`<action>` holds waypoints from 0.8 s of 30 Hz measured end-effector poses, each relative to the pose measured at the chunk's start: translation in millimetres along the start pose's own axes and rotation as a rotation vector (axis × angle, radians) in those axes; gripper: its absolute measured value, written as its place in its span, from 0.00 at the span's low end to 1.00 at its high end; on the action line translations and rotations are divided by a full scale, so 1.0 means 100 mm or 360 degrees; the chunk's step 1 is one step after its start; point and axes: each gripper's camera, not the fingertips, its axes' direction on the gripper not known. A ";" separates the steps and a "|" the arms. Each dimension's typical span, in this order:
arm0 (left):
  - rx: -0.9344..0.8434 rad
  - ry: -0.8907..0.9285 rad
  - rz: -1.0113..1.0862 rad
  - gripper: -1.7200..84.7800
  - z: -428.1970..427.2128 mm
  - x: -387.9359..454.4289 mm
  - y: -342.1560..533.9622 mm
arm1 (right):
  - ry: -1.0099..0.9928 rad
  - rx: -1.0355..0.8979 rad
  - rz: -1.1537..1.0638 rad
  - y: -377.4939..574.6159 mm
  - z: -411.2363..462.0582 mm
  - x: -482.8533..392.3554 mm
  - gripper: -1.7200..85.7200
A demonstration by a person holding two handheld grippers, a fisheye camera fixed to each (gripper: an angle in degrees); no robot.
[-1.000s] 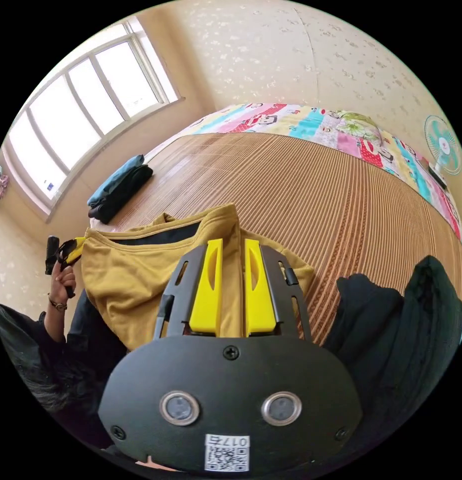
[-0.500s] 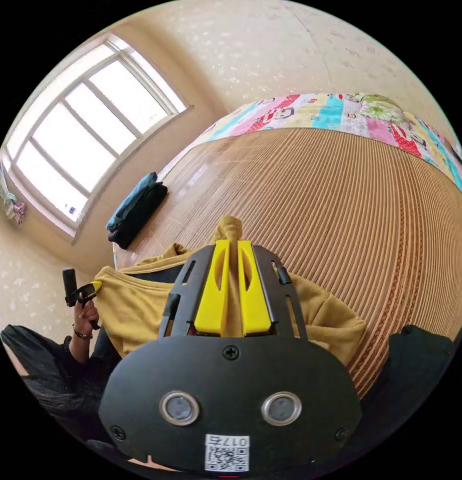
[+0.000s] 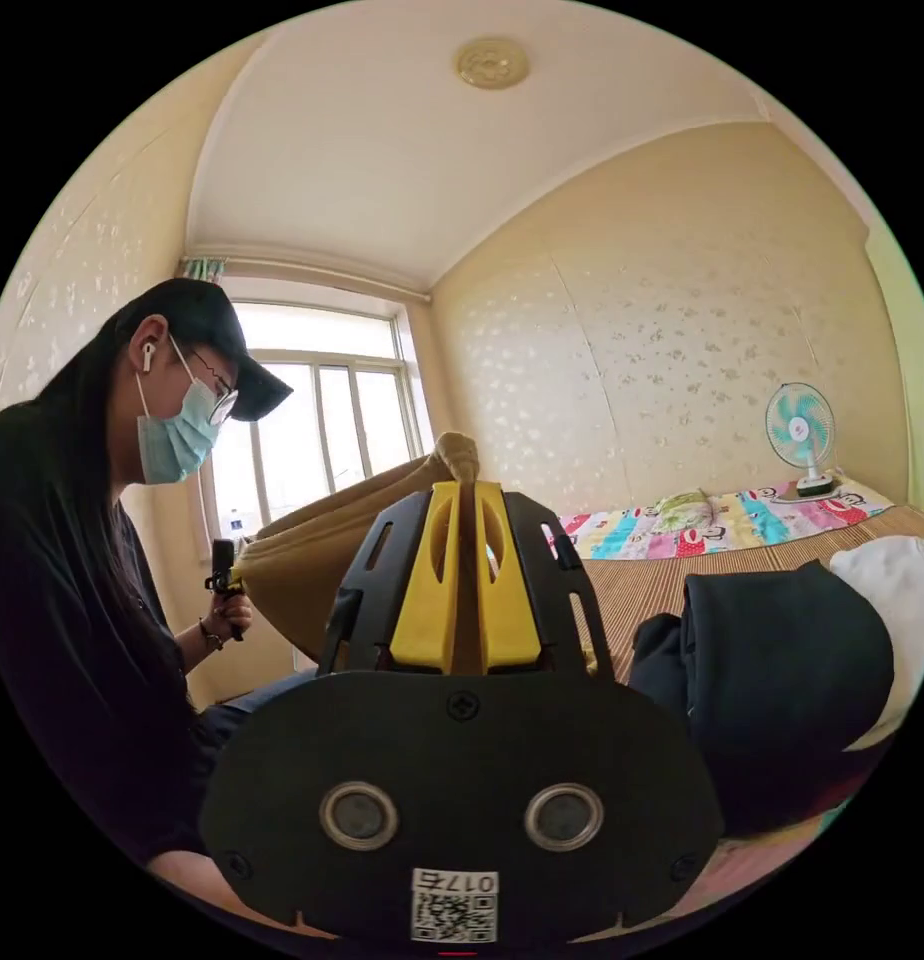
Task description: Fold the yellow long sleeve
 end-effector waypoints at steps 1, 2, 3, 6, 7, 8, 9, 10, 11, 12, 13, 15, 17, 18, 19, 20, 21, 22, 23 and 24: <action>-0.0008 -0.0059 -0.0079 0.04 0.10 -0.11 -0.01 | 0.0030 -0.0016 0.0073 0.10 0.06 0.06 0.06; -0.0015 -0.0153 -0.0172 0.05 0.20 -0.26 -0.02 | 0.0079 -0.0070 0.0144 0.17 0.21 0.16 0.06; -0.0011 -0.0206 -0.0212 0.05 0.24 -0.35 -0.01 | 0.0116 -0.0107 0.0164 0.20 0.32 0.21 0.06; 0.0058 -0.0453 -0.0498 0.05 0.36 -1.02 0.03 | 0.0311 -0.0332 0.0257 0.22 1.15 0.57 0.07; 0.0069 -0.0569 -0.0660 0.06 0.40 -1.38 0.08 | 0.0424 -0.0423 0.0264 0.23 1.60 0.74 0.07; 0.0053 -0.0748 -0.0876 0.07 0.44 -1.74 0.17 | 0.0571 -0.0533 0.0291 0.29 2.09 0.91 0.08; 0.0052 -0.0847 -0.0988 0.09 0.45 -1.89 0.22 | 0.0655 -0.0607 0.0298 0.34 2.34 0.99 0.09; 0.0072 -0.1044 -0.1163 0.12 0.44 -2.07 0.33 | 0.0854 -0.0824 0.0303 0.48 2.83 1.13 0.10; 0.0087 -0.1147 -0.1245 0.13 0.45 -2.13 0.39 | 0.1074 -0.1031 0.0308 0.60 3.17 1.19 0.10; 0.0088 -0.1175 -0.1272 0.13 0.47 -2.12 0.40 | 0.1154 -0.1086 0.0302 0.65 3.28 1.18 0.10; 0.0085 -0.1187 -0.1274 0.14 0.55 -2.06 0.41 | 0.1204 -0.1076 0.0282 0.73 3.35 1.06 0.10; 0.0059 -0.1127 -0.1196 0.14 0.82 -1.91 0.35 | 0.1016 -0.1002 0.0172 0.87 3.36 0.77 0.10; -0.0124 -0.1039 -0.1109 0.11 1.37 -1.87 0.24 | 0.0780 -0.1068 -0.0037 1.15 3.45 0.47 0.10; -0.0218 -0.1025 -0.1112 0.10 1.54 -1.92 0.21 | 0.0784 -0.1111 -0.0058 1.23 3.50 0.45 0.10; -0.0454 -0.1022 -0.1138 0.07 1.90 -2.07 0.21 | 0.0834 -0.1240 -0.0071 1.41 3.63 0.48 0.10; -0.0728 -0.1105 -0.1220 0.05 2.22 -2.30 0.29 | 0.0917 -0.1419 -0.0028 1.62 3.78 0.61 0.09; -0.0839 -0.1172 -0.1259 0.03 2.33 -2.42 0.34 | 0.0938 -0.1529 0.0022 1.74 3.86 0.70 0.09; -0.0896 -0.1167 -0.1243 0.03 2.44 -2.60 0.40 | 0.0901 -0.1776 0.0188 2.01 4.01 0.92 0.08; -0.0860 -0.1186 -0.1202 0.02 2.43 -2.77 0.37 | 0.0907 -0.1619 0.0310 2.06 3.97 1.00 0.07; -0.0880 -0.1229 -0.1175 0.02 2.43 -2.86 0.32 | 0.0896 -0.1526 0.0352 2.06 3.93 1.01 0.07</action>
